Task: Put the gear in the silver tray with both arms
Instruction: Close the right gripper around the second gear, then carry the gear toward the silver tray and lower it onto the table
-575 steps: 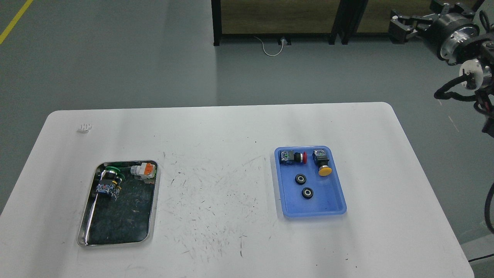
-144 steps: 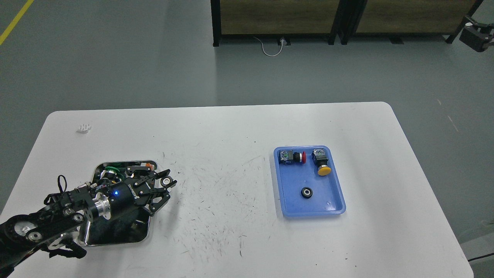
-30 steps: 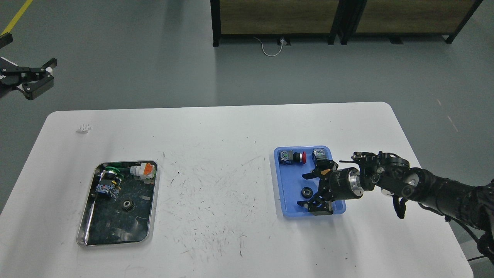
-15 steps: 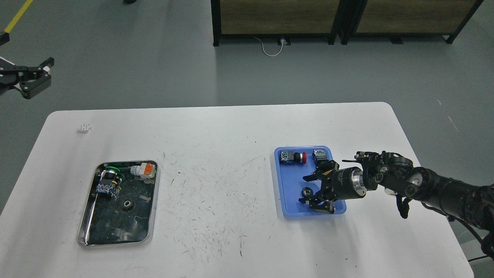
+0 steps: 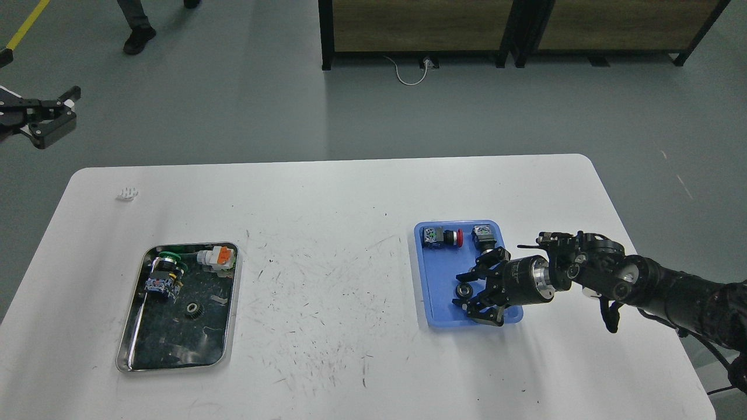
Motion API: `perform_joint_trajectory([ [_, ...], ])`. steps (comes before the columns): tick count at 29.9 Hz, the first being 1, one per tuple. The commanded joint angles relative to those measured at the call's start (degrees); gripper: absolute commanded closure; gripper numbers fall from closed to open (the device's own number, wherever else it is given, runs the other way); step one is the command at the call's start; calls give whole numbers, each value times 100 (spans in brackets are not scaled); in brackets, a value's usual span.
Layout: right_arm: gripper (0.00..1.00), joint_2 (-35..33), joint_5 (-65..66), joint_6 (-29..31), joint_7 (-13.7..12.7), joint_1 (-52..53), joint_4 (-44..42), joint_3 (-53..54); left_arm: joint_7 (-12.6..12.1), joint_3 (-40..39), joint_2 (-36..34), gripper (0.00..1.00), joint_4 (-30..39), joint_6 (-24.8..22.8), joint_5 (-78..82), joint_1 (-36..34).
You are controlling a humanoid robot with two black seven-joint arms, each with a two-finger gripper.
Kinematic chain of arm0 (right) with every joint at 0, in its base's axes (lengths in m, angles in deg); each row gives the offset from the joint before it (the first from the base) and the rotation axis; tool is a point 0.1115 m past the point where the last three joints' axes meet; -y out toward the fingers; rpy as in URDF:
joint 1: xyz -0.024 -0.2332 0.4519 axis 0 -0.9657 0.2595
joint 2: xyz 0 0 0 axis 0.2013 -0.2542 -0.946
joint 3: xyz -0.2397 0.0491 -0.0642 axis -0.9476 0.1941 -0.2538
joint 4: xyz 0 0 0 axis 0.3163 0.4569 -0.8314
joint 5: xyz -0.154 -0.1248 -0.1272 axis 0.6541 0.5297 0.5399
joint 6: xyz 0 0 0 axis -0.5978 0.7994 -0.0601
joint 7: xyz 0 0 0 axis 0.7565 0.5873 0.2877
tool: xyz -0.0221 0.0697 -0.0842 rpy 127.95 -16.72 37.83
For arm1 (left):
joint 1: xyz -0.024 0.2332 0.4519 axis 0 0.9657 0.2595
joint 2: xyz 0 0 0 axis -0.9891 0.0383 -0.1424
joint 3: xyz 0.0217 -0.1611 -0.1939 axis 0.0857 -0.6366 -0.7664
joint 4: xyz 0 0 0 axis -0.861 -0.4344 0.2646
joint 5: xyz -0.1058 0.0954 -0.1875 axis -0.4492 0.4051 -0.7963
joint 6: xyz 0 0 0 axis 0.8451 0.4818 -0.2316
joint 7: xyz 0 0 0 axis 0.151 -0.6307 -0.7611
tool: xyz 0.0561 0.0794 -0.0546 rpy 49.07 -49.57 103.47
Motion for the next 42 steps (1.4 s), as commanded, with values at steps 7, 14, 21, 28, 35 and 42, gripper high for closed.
perform_joint_trajectory([
  [7, 66, -48, 0, 200, -1, 9, 18, 11, -44, -1, 0, 2, -20, 0, 9, -38],
  [14, 70, -188, -9, 288, -1, 9, 70, 20, -44, -1, 0, 2, -55, 0, 9, -38],
  [21, 70, -426, -44, 319, 35, 298, 500, 468, -88, 8, 0, 2, -55, 0, 9, -55],
  [28, 70, -119, -150, 319, 43, 695, 659, 407, -123, 17, 18, 2, -55, 9, 9, -55],
  [35, 69, 637, -141, 319, 43, 686, 545, 240, -132, 26, 44, 2, -55, 35, 9, -46],
  [42, 69, 1199, -150, 319, 43, 677, 440, 29, -184, 26, 70, 2, -55, 35, 9, -38],
])
